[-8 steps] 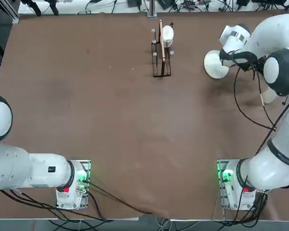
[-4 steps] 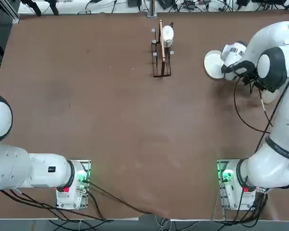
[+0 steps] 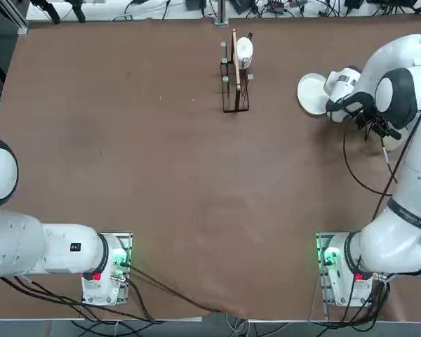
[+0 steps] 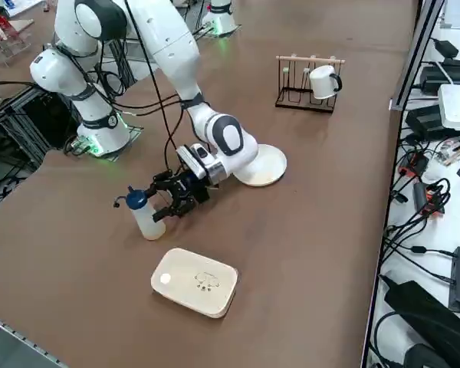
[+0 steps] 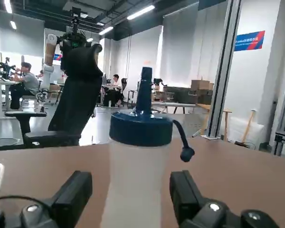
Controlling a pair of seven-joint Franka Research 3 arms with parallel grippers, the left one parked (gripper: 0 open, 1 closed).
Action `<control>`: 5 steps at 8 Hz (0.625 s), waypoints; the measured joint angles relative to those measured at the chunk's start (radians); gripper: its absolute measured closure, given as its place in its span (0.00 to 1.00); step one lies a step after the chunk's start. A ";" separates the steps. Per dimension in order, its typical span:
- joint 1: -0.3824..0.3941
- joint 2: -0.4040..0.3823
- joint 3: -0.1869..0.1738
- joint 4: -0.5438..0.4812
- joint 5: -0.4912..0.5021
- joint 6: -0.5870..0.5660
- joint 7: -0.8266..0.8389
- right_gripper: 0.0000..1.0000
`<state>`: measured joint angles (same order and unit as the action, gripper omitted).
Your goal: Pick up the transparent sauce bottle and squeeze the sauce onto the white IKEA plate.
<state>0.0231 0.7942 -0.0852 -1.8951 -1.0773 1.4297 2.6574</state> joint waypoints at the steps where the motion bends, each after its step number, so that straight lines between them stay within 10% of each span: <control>1: -0.015 0.012 0.000 -0.004 -0.025 0.004 0.031 0.02; 5: -0.031 0.038 0.000 -0.010 -0.055 0.009 0.066 0.43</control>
<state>-0.0082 0.8326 -0.0848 -1.9056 -1.1320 1.4391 2.7233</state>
